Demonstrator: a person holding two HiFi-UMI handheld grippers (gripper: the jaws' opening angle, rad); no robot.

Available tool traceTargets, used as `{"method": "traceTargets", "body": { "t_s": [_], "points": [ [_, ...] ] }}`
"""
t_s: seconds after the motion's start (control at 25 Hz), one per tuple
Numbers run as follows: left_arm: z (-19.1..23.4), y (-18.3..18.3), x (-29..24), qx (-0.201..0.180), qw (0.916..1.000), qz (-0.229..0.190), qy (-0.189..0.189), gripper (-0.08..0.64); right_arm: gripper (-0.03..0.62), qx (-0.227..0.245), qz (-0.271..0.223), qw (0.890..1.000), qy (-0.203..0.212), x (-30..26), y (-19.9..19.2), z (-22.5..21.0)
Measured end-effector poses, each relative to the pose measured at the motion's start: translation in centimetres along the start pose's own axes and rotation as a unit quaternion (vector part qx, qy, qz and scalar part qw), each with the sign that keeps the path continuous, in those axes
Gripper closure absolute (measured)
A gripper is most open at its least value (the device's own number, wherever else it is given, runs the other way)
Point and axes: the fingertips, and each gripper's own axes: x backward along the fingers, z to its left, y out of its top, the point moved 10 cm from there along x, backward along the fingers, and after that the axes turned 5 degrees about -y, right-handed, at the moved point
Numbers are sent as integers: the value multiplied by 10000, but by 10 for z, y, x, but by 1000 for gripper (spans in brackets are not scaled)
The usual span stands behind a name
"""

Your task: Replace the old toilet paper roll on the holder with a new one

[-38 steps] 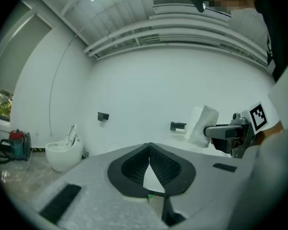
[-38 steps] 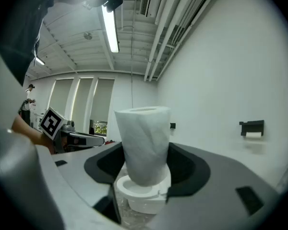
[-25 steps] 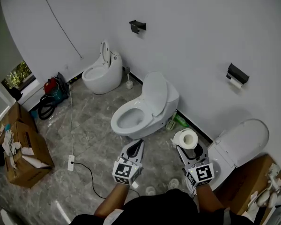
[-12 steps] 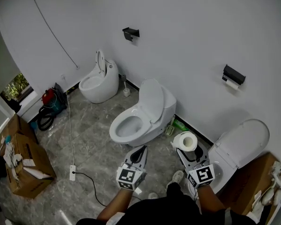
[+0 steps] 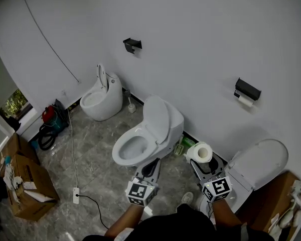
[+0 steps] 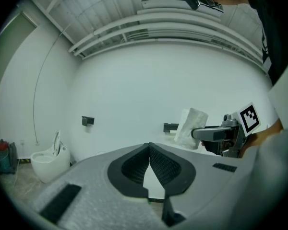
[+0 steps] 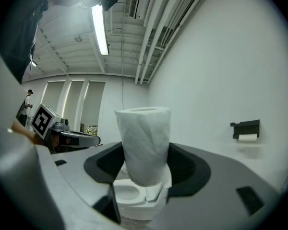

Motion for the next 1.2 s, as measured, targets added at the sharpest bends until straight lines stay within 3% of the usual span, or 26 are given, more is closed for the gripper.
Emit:
{"method": "traceTargets", "body": {
  "t_s": [0.24,1.0,1.2],
  "points": [
    [0,9,-60,-66,9999,86,-95,555,321,-267,-36,9994,-213,-24,-2,-59],
    [-27,12,-254,-385,9943,555,-828,555,321,-329,-24,9951,-932,-41,-5,-229],
    [-24,6,-300,-295,9890,577,-1327,555,321,-276,50,9888,-1465,-46,-8,-254]
  ]
}}
